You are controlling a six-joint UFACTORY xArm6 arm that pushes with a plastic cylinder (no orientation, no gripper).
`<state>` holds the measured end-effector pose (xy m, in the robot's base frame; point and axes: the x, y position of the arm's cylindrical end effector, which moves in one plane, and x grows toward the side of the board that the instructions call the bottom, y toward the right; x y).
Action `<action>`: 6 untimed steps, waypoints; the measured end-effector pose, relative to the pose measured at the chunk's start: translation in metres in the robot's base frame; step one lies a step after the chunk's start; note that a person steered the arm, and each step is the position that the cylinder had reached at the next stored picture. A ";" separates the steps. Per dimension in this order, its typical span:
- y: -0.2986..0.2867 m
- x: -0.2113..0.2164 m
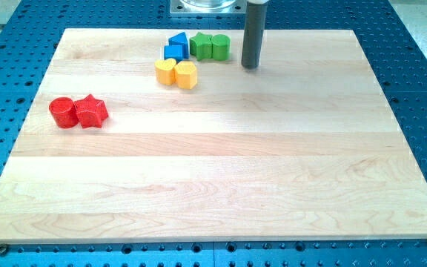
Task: Slide the green blocks towards the left along with triangle
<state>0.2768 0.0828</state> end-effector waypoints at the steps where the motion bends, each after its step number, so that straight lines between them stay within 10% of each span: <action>1: -0.008 -0.023; 6: -0.131 -0.031</action>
